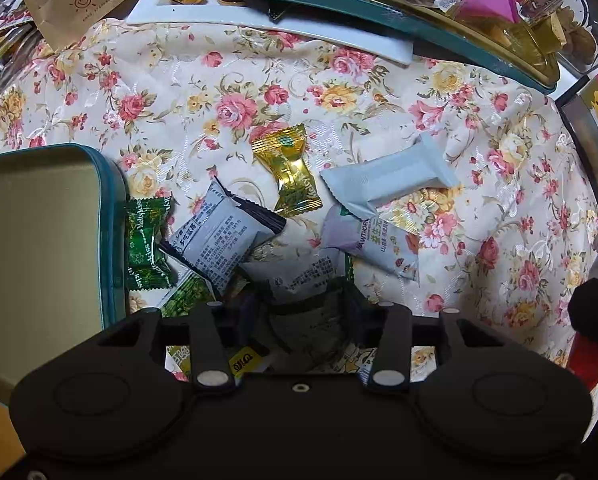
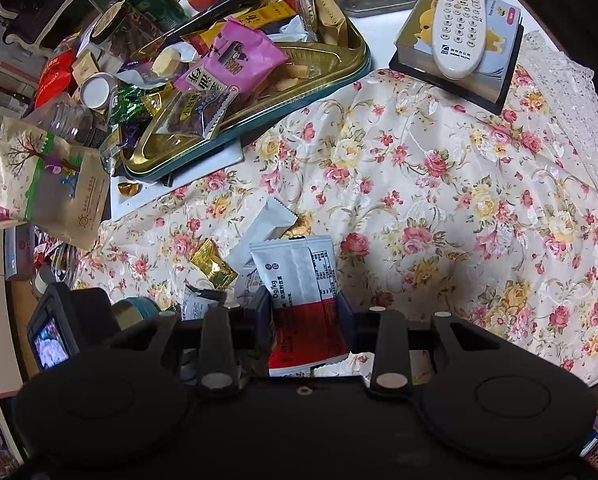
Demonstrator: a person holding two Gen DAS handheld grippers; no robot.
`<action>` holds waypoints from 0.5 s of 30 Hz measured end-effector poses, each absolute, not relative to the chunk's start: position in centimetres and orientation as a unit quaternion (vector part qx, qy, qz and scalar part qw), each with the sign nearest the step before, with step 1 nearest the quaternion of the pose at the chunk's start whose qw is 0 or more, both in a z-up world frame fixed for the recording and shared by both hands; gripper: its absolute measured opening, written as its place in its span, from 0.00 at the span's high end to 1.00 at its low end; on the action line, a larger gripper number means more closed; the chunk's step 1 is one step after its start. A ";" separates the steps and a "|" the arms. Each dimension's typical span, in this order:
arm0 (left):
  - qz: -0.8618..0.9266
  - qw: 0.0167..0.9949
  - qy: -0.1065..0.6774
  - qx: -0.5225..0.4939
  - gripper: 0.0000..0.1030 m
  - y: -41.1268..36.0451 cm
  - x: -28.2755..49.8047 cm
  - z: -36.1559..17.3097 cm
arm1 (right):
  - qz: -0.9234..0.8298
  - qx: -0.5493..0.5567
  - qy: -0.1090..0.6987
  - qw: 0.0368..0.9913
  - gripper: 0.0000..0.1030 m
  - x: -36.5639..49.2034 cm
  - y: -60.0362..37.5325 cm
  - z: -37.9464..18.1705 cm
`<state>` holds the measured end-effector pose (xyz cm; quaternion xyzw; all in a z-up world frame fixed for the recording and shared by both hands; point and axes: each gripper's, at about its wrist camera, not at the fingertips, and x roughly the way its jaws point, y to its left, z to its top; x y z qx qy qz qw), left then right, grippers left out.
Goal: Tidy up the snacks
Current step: 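Grasp the white printed snack packet with the left gripper and lift it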
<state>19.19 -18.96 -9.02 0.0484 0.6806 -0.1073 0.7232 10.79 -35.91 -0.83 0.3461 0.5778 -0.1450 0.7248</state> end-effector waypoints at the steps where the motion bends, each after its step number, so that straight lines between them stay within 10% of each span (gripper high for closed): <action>1: -0.110 0.721 0.683 0.043 0.50 -18.9 19.2 -9.1 | -0.145 0.348 0.577 0.724 0.64 10.9 -36.0 -0.8; 15: -0.137 0.722 0.678 -0.001 0.66 -16.4 19.6 -6.9 | -0.158 0.360 0.564 0.726 0.64 11.4 -36.3 0.1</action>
